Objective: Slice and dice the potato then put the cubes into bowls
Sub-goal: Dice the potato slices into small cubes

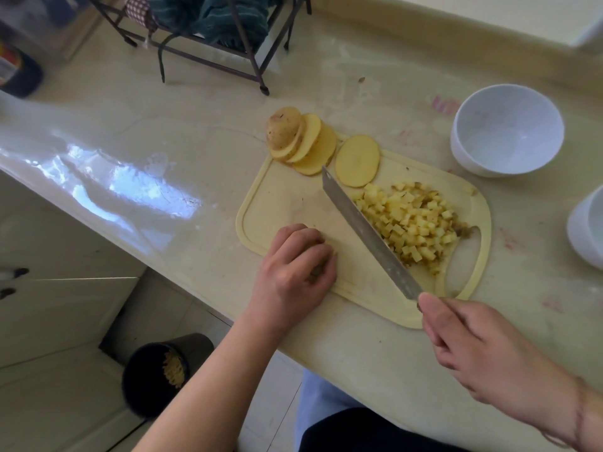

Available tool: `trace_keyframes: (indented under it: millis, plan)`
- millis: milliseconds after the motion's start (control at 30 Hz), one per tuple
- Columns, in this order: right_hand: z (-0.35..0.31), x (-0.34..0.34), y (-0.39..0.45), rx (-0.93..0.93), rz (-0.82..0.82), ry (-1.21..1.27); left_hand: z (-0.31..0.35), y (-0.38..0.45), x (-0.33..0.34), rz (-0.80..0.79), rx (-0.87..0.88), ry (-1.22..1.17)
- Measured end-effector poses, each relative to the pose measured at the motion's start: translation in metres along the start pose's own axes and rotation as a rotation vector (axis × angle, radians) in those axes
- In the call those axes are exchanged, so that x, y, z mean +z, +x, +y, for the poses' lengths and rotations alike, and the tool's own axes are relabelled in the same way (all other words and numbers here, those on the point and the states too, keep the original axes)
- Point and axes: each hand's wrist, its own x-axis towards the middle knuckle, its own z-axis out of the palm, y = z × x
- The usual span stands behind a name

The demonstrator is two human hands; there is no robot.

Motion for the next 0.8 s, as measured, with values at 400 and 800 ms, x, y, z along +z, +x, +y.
trace_keyframes:
  millis: [400,800]
  plan:
    - [-0.001,0.007,-0.009,-0.141,-0.063,-0.127,-0.004,-0.007,-0.004,-0.013,0.005,-0.013]
    - [0.017,0.000,-0.020,-0.082,-0.057,-0.175,-0.004,-0.006,-0.004,-0.002,0.003,-0.058]
